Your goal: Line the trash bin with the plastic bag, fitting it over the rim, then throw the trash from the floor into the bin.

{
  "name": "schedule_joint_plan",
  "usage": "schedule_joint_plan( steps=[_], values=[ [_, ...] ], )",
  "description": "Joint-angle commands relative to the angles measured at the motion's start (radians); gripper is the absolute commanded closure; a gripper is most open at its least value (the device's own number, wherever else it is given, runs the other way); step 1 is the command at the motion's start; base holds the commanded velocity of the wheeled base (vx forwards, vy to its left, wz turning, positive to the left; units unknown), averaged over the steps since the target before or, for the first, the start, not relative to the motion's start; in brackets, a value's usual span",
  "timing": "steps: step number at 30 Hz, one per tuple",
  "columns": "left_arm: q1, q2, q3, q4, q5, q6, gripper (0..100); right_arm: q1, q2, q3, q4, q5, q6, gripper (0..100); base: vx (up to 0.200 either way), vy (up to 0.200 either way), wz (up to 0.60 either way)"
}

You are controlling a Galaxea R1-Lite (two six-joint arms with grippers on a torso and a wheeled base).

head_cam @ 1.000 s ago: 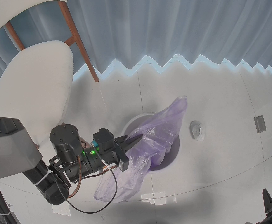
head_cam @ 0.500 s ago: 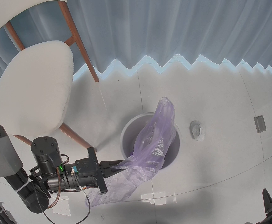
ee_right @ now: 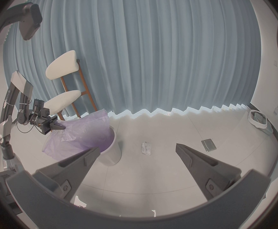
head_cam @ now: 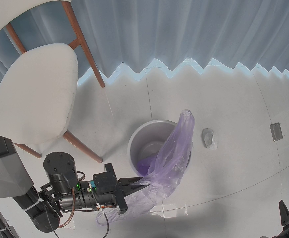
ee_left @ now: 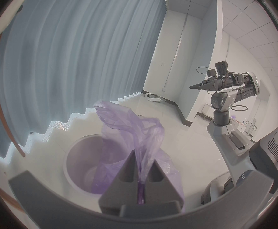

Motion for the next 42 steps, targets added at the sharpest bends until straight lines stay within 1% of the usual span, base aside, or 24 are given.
schedule_joint_plan(
  steps=[1, 6, 9, 10, 11, 13, 14, 15, 16, 18, 19, 20, 21, 22, 23, 24, 25, 26, 31, 32, 33, 36, 38, 42],
  values=[
    [0.006, 0.013, -0.013, -0.001, 0.001, -0.003, 100, 0.0, -0.017, 0.018, -0.001, -0.004, 0.003, 0, 0.0, 0.0, 0.0],
    [0.015, 0.001, -0.018, -0.001, -0.005, -0.001, 100, 0.0, -0.017, 0.018, -0.004, -0.004, 0.002, 0, 0.0, 0.0, 0.0],
    [0.001, -0.022, -0.007, 0.001, -0.002, -0.003, 100, 0.009, 0.046, -0.11, -0.143, 0.014, -0.006, 0, 0.0, 0.0, 0.0],
    [0.001, -0.022, -0.007, 0.001, -0.002, -0.003, 100, 0.009, 0.046, -0.11, -0.143, 0.014, -0.006, 0, 0.0, 0.0, 0.0],
    [-0.009, -0.035, -0.01, 0.002, -0.002, -0.004, 100, 0.019, 0.13, -0.169, -0.169, 0.017, -0.005, 0, 0.0, 0.0, 0.0],
    [-0.016, -0.044, -0.006, 0.002, 0.003, -0.003, 100, 0.043, 0.169, -0.191, -0.169, 0.017, -0.005, 0, 0.0, 0.0, 0.0],
    [-0.028, -0.058, -0.001, 0.002, 0.019, -0.001, 100, 0.098, 0.226, -0.216, -0.165, 0.016, 0.0, 0, 0.0, 0.0, 0.0],
    [-0.028, -0.058, -0.001, 0.002, 0.019, -0.001, 100, 0.098, 0.226, -0.216, -0.165, 0.016, 0.0, 0, 0.0, 0.0, 0.0],
    [-0.042, -0.064, -0.012, 0.002, 0.082, -0.001, 100, 0.177, 0.333, -0.235, -0.16, 0.016, 0.037, 0, 0.0, 0.0, 0.0],
    [-0.046, -0.073, -0.021, 0.001, 0.128, 0.009, 100, 0.209, 0.423, -0.272, -0.16, 0.016, 0.123, 0, 0.0, 0.0, 0.0],
    [-0.048, -0.074, -0.024, 0.001, 0.133, 0.009, 100, 0.213, 0.44, -0.281, -0.16, 0.016, 0.144, 0, 0.0, 0.0, 0.0],
    [-0.062, -0.081, -0.055, 0.001, 0.154, 0.011, 100, 0.227, 0.538, -0.329, -0.159, 0.023, 0.284, 0, 0.0, 0.0, 0.0],
    [-0.065, -0.079, -0.067, 0.001, 0.161, 0.008, 100, 0.232, 0.583, -0.352, -0.159, 0.029, 0.353, 0, 0.0, 0.0, 0.0],
    [-0.066, -0.079, -0.07, 0.001, 0.162, 0.006, 100, 0.233, 0.597, -0.36, -0.159, 0.034, 0.374, 0, 0.0, 0.0, 0.0],
    [-0.071, -0.074, -0.073, 0.001, 0.165, 0.0, 100, 0.233, 0.672, -0.401, -0.159, 0.071, 0.477, 0, 0.0, 0.0, 0.0],
    [-0.075, -0.071, -0.07, 0.001, 0.165, 0.0, 100, 0.233, 0.706, -0.418, -0.157, 0.091, 0.508, 0, 0.0, 0.0, 0.0],
    [-0.077, -0.071, -0.069, 0.001, 0.165, 0.0, 100, 0.233, 0.71, -0.42, -0.157, 0.094, 0.512, 0, 0.0, 0.0, 0.0],
    [-0.085, -0.061, -0.061, 0.001, 0.165, -0.001, 100, 0.233, 0.775, -0.447, -0.157, 0.125, 0.532, 0, 0.0, 0.0, 0.0],
    [-0.086, -0.028, -0.059, 0.001, 0.165, 0.0, 100, 0.241, 0.928, -0.507, -0.157, 0.2, 0.542, 0, 0.0, 0.0, 0.0],
    [-0.086, -0.028, -0.061, 0.001, 0.165, 0.0, 100, 0.241, 0.933, -0.508, -0.157, 0.203, 0.542, 0, 0.0, 0.0, 0.0],
    [-0.086, -0.018, -0.061, 0.001, 0.164, 0.0, 100, 0.247, 0.991, -0.524, -0.159, 0.226, 0.563, 0, 0.0, 0.0, 0.0],
    [-0.091, -0.012, -0.063, 0.001, 0.164, 0.0, 100, 0.258, 1.085, -0.564, -0.159, 0.235, 0.62, 0, 0.0, 0.0, 0.0],
    [-0.095, -0.012, -0.058, 0.001, 0.164, 0.0, 100, 0.292, 1.135, -0.594, -0.159, 0.237, 0.649, 0, 0.0, 0.0, 0.0],
    [-0.098, -0.007, -0.055, 0.001, 0.165, 0.0, 100, 0.345, 1.223, -0.648, -0.154, 0.237, 0.658, 0, 0.0, 0.0, 0.0]
  ],
)
